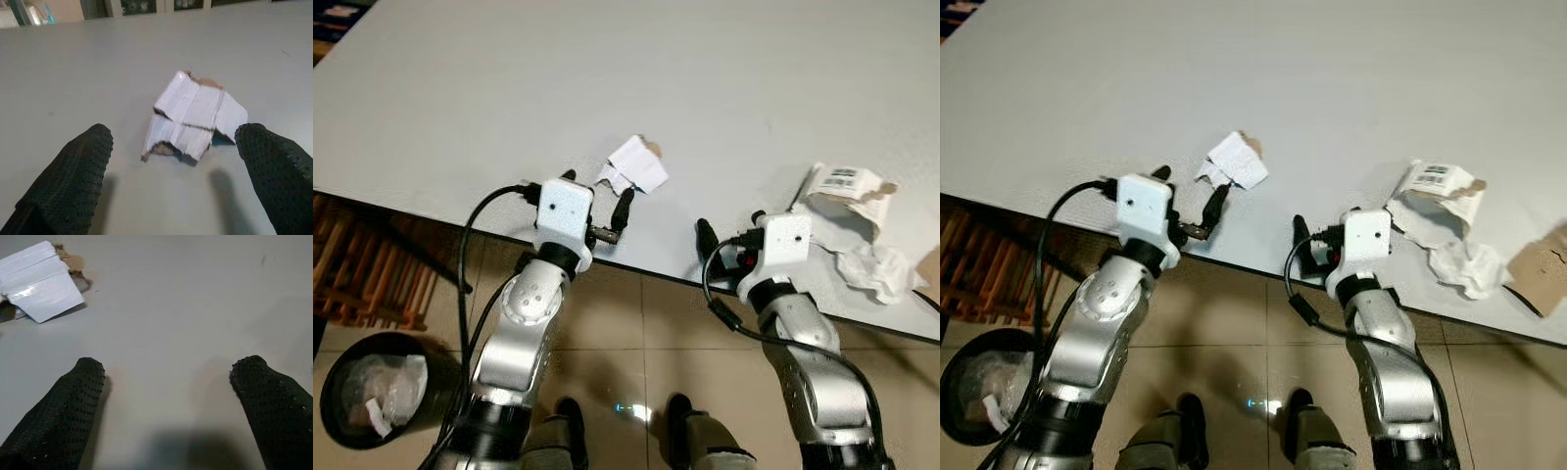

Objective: Picking trash to rubbish bin

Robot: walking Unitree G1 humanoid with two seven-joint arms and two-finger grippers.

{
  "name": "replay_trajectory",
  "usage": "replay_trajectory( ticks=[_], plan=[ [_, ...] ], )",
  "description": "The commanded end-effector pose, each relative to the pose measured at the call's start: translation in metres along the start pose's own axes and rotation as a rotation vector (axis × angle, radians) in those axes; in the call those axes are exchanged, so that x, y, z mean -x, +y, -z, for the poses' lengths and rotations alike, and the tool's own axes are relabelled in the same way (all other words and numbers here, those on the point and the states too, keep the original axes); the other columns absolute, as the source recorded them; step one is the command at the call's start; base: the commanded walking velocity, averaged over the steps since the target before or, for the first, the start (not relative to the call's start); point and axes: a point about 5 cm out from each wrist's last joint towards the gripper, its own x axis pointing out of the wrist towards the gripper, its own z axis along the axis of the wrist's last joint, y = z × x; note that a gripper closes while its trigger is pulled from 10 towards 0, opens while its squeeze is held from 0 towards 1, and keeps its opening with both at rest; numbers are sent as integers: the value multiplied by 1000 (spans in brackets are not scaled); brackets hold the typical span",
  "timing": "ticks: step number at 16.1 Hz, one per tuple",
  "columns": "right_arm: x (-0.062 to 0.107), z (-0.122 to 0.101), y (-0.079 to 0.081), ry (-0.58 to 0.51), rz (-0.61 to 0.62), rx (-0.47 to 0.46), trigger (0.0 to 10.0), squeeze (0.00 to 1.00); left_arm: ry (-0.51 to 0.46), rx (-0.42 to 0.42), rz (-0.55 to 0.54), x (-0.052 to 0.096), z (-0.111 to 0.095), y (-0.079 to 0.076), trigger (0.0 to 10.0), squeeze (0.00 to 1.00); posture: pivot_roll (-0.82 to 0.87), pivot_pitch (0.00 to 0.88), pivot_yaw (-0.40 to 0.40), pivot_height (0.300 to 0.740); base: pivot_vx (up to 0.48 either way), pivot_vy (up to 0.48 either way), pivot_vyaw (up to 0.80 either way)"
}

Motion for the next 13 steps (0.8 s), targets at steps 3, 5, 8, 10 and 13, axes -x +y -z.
replay_trajectory(
  ticks=[3, 5, 8, 10, 13],
  plan=[
    [-6, -2, -6, 40, -25, 25, 10000, 0, 23, -3, 30, -14, 8, -1, 10000, 0, -66, 288, 17, 740, 0, 0, 0],
    [-13, -11, -12, 21, -45, 55, 10000, 0, -11, -22, 30, -31, -1, 5, 10000, 0, -70, 284, 11, 740, 0, 0, 0],
    [-16, -21, -18, 7, -47, 77, 10000, 0, -57, -21, 29, -46, -16, 13, 10000, 0, -83, 278, 8, 740, 0, 0, 0],
    [-16, -20, -17, 21, -68, 79, 10000, 0, -54, -14, 44, -54, -16, 12, 10000, 0, -81, 276, 6, 740, 0, 0, 0],
    [-17, -18, -14, 37, -82, 81, 10000, 0, -34, -34, 48, -58, -10, 12, 10000, 0, -84, 275, 6, 740, 0, 0, 0]
  ],
)
